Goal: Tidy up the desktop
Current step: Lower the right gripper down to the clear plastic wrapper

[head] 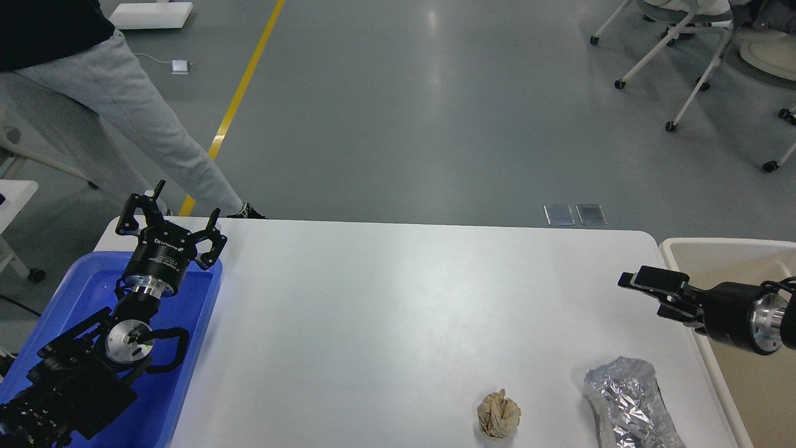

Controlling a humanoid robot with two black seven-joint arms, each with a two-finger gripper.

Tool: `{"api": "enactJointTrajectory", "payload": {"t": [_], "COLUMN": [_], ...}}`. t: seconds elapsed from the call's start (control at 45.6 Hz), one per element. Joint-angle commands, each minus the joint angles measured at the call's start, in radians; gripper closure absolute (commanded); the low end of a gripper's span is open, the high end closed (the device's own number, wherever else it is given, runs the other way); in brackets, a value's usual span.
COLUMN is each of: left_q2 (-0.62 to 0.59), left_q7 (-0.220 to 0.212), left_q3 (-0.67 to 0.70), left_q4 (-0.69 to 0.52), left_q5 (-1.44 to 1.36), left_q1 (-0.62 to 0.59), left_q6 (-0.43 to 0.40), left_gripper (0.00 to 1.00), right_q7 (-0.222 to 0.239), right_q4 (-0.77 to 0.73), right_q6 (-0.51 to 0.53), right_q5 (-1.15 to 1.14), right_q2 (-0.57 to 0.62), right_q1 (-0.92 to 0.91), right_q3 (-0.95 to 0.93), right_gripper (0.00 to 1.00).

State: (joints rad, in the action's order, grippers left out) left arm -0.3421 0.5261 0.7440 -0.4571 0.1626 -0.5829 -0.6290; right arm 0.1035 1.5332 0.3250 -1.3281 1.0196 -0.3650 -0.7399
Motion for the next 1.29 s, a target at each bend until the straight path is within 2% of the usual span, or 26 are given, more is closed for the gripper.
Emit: {"api": "enactJointTrajectory", "payload": {"t": [0.0, 0.066, 0.197, 0.46, 0.592, 0.855, 1.008, 1.162, 1.272], "left_q2": [0.000, 0.000, 0.000, 0.000, 0.000, 0.000, 0.000, 0.000, 0.000], "left_q7": [0.000, 0.000, 0.000, 0.000, 0.000, 0.000, 0.000, 0.000, 0.000], "left_q3": [0.000, 0.000, 0.000, 0.000, 0.000, 0.000, 0.000, 0.000, 0.000], "left_q4": [0.000, 0.000, 0.000, 0.000, 0.000, 0.000, 0.000, 0.000, 0.000], "left_q5": [0.002, 0.002, 0.000, 0.000, 0.000, 0.000, 0.000, 0.000, 0.002], "left_q1": [0.000, 0.000, 0.000, 0.000, 0.000, 0.002, 0.002, 0.002, 0.002], "left_q6": [0.000, 0.000, 0.000, 0.000, 0.000, 0.000, 0.000, 0.000, 0.000], "left_gripper": [0.00, 0.00, 0.00, 0.00, 0.00, 0.00, 0.00, 0.00, 0.00], "right_q7": [-0.040, -0.083, -0.120, -0.131, -0.165, -0.166, -0.166, -0.168, -0.168], "right_q4": [0.010, 0.005, 0.004, -0.002, -0.022, -0.119, -0.240, -0.255, -0.298], "right_q6": [0.023, 0.023, 0.020, 0.016, 0.017, 0.017, 0.016, 0.011, -0.030], "right_q5": [-0.184, -0.192, -0.267, -0.325, -0.391, -0.444, -0.447, -0.447, -0.447], "right_q2": [-0.012, -0.012, -0.009, -0.016, -0.026, -0.062, -0.119, -0.128, -0.142], "right_q1": [0.009, 0.014, 0.049, 0.098, 0.103, 0.129, 0.135, 0.138, 0.138], "right_q3": [0.096, 0.116, 0.117, 0.116, 0.117, 0.116, 0.109, 0.112, 0.116], "right_gripper": [0.01, 0.01, 0.01, 0.01, 0.01, 0.01, 0.01, 0.01, 0.01]}}
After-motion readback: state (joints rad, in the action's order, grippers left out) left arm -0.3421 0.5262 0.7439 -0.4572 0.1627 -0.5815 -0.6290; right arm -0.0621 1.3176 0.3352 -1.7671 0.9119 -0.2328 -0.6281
